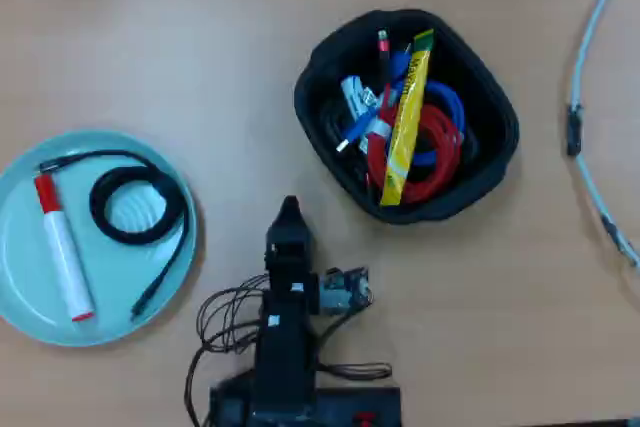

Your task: Pick up the red pen and put it in the black bowl

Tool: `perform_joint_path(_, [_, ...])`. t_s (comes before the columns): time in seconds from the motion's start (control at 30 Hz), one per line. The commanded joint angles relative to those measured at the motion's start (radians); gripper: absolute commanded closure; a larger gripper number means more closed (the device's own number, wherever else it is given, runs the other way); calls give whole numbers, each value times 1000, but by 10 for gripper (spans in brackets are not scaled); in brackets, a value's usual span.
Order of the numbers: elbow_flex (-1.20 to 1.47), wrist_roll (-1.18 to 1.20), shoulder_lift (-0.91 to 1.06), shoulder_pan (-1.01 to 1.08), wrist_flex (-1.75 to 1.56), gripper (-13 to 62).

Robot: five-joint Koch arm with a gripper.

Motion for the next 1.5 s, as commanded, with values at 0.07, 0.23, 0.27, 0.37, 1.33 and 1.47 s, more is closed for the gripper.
perform_joint_path(0.07, [-14,21,101,-87,74,59])
perform_joint_path(0.23, [-11,21,101,-87,75,59])
perform_joint_path(0.27, [-9,21,101,-87,75,59])
perform_joint_path(0.37, [-14,21,101,-86,75,59])
perform_joint_path(1.33, [-1243,-232,-302,-565,1247,60])
perform_joint_path(1.47, [-1420,-252,-330,-669,1339,65])
